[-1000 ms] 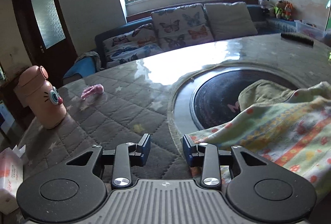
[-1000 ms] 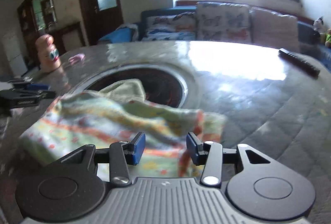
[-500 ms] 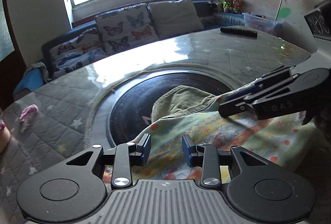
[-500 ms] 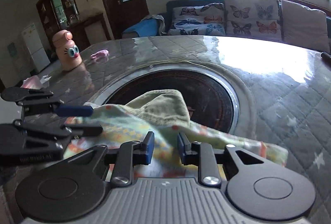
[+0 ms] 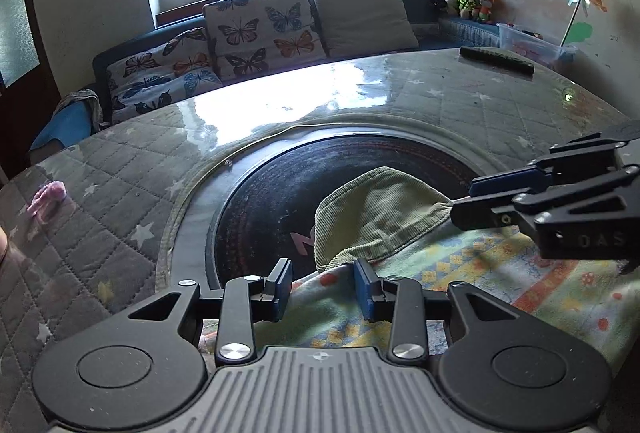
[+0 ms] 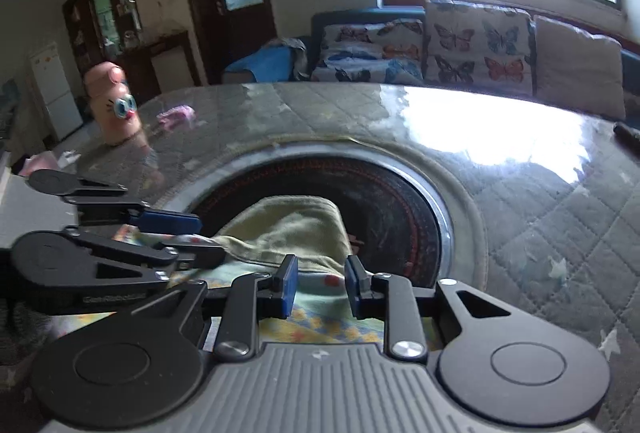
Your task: Fold clothes
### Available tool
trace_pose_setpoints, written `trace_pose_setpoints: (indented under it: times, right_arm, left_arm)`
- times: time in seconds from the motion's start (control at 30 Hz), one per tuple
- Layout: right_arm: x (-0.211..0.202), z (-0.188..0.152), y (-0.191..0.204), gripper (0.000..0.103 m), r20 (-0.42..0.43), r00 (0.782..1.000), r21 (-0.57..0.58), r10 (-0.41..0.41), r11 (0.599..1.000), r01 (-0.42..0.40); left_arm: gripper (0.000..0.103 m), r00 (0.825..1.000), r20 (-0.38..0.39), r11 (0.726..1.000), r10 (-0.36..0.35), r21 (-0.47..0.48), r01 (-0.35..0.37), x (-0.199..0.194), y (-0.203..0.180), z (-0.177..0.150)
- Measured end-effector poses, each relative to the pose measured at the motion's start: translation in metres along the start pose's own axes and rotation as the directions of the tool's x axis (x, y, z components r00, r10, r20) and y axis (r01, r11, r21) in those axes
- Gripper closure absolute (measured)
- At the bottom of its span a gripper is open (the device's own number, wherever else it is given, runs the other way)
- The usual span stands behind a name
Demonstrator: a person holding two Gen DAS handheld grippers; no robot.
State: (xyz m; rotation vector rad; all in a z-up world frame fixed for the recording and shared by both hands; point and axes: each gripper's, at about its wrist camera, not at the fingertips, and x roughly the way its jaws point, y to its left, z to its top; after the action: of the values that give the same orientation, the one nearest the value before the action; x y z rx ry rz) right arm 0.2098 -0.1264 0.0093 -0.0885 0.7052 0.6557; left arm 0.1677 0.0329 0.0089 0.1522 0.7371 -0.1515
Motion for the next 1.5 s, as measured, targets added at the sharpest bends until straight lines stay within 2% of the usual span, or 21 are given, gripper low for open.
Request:
trace_pose_setpoints:
  times: [0.1, 0.17, 0.23, 0.27, 0.47, 0.6, 0.67, 0.83, 0.9, 1.03, 1.13, 1.5]
  right_arm:
    - [-0.006, -0.003, 0.010, 0.075, -0.004, 1.000, -0.043, 0.017, 0.999, -0.018]
    - [-0.008, -0.006, 0.016, 0.067, -0.010, 1.000, -0.070, 0.026, 0.997, -0.027]
    - [-0.009, -0.011, 0.022, 0.066, -0.013, 1.000, -0.099, 0.020, 0.995, -0.021]
    - [-0.010, -0.013, 0.025, 0.061, -0.013, 1.000, -0.114, 0.015, 0.993, -0.017]
    - [-0.021, -0.029, 0.040, 0.048, -0.003, 1.000, -0.188, -0.002, 0.982, 0.001]
    - [-0.029, -0.041, 0.046, 0.046, 0.007, 1.000, -0.190, 0.003, 0.982, -0.002]
    - [-0.033, -0.046, 0.049, 0.037, 0.012, 1.000, -0.187, 0.004, 0.982, -0.002]
    - [-0.044, -0.058, 0.057, 0.033, 0.028, 1.000, -0.201, 0.006, 0.980, 0.000]
    - [-0.049, -0.063, 0.061, 0.026, 0.033, 0.999, -0.208, 0.004, 0.978, 0.003]
    - [-0.057, -0.072, 0.069, 0.022, 0.037, 0.999, -0.217, 0.007, 0.976, 0.002]
    - [-0.062, -0.080, 0.070, 0.020, 0.042, 0.999, -0.208, -0.001, 0.978, 0.010]
    - [-0.087, -0.092, 0.051, 0.015, 0.073, 0.996, -0.103, -0.051, 0.993, 0.059]
  left_arm:
    - [0.067, 1.000, 0.027, 1.000, -0.002, 0.006, 0.002, -0.013, -0.004, -0.003]
    - [0.067, 0.999, 0.044, 1.000, -0.012, 0.014, 0.012, -0.023, -0.008, -0.006]
    - [0.066, 0.998, 0.055, 1.000, -0.016, 0.024, 0.014, -0.031, -0.012, -0.011]
    - [0.066, 0.998, 0.056, 1.000, -0.014, 0.028, 0.012, -0.034, -0.014, -0.013]
    - [0.056, 0.998, 0.066, 0.999, 0.004, 0.047, -0.007, -0.048, -0.026, -0.038]
    - [0.052, 0.996, 0.084, 0.999, 0.018, 0.042, -0.022, -0.058, -0.031, -0.051]
    - [0.051, 0.995, 0.098, 0.999, 0.033, 0.037, -0.037, -0.063, -0.033, -0.056]
    - [0.045, 0.989, 0.131, 0.998, 0.062, 0.018, -0.065, -0.076, -0.033, -0.071]
    - [0.044, 0.986, 0.145, 0.996, 0.080, 0.019, -0.083, -0.081, -0.034, -0.076]
    - [0.037, 0.982, 0.163, 0.995, 0.100, 0.013, -0.103, -0.088, -0.037, -0.085]
    - [0.035, 0.980, 0.165, 0.994, 0.111, -0.004, -0.112, -0.091, -0.036, -0.092]
    - [0.027, 0.977, 0.166, 0.990, 0.134, -0.073, -0.123, -0.094, -0.029, -0.101]
